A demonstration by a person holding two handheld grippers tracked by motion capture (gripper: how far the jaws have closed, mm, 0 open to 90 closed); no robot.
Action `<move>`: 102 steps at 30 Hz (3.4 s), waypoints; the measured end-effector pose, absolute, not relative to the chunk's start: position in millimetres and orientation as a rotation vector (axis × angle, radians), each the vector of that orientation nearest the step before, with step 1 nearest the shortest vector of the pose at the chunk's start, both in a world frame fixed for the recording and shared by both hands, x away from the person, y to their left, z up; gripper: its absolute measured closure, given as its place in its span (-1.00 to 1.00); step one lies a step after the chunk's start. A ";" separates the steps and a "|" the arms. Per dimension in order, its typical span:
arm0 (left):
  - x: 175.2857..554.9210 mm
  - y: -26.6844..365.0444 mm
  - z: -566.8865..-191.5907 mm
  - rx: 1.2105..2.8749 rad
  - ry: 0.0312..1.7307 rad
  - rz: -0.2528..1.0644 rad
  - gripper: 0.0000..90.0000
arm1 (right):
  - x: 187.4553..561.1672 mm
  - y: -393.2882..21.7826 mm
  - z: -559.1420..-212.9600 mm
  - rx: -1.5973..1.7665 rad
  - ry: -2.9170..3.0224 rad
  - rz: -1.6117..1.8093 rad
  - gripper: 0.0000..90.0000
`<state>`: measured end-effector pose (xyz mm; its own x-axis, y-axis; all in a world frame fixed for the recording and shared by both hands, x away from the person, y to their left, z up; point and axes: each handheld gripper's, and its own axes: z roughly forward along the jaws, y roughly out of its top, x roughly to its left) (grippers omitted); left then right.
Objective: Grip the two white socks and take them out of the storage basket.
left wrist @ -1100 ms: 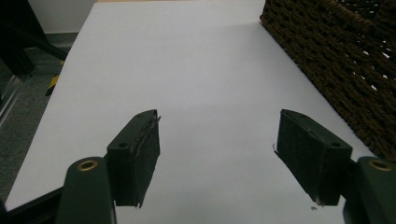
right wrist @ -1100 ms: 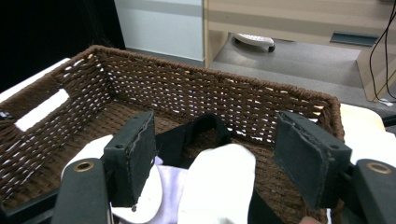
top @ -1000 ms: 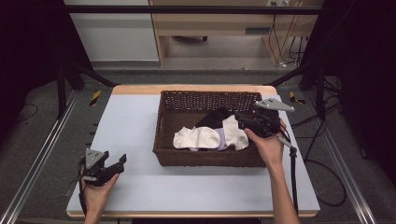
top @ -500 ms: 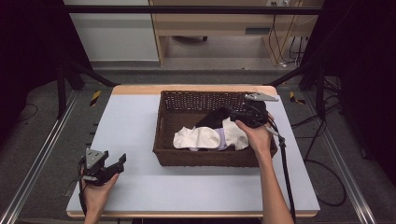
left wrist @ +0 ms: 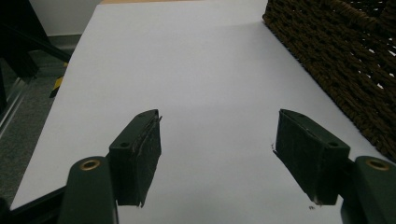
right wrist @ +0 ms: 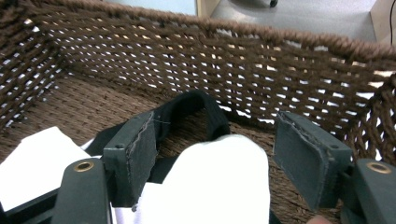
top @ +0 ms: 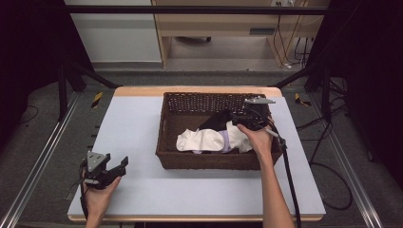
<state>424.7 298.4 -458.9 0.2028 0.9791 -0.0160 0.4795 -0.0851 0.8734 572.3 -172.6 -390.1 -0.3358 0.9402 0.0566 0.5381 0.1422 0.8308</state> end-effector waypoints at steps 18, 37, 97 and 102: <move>424.8 296.4 -460.1 1.697 1.386 0.797 -0.34 | 582.1 -176.0 -410.2 1.495 2.013 0.940 -0.31; 425.4 296.6 -460.9 1.707 1.385 0.798 -0.32 | 585.1 -175.2 -421.1 1.579 2.096 0.877 -0.31; 424.4 298.5 -459.6 1.703 1.382 0.798 -0.29 | 565.6 -187.0 -396.7 1.460 1.910 1.089 0.91; 424.9 297.8 -460.1 1.706 1.383 0.795 -0.29 | 567.2 -187.4 -398.5 1.461 1.929 1.073 0.88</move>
<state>424.9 297.8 -460.1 0.2108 0.9775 -0.0067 0.4865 -0.0990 0.8680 567.2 -187.4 -398.5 -0.3073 0.9487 0.0748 0.5636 0.1181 0.8175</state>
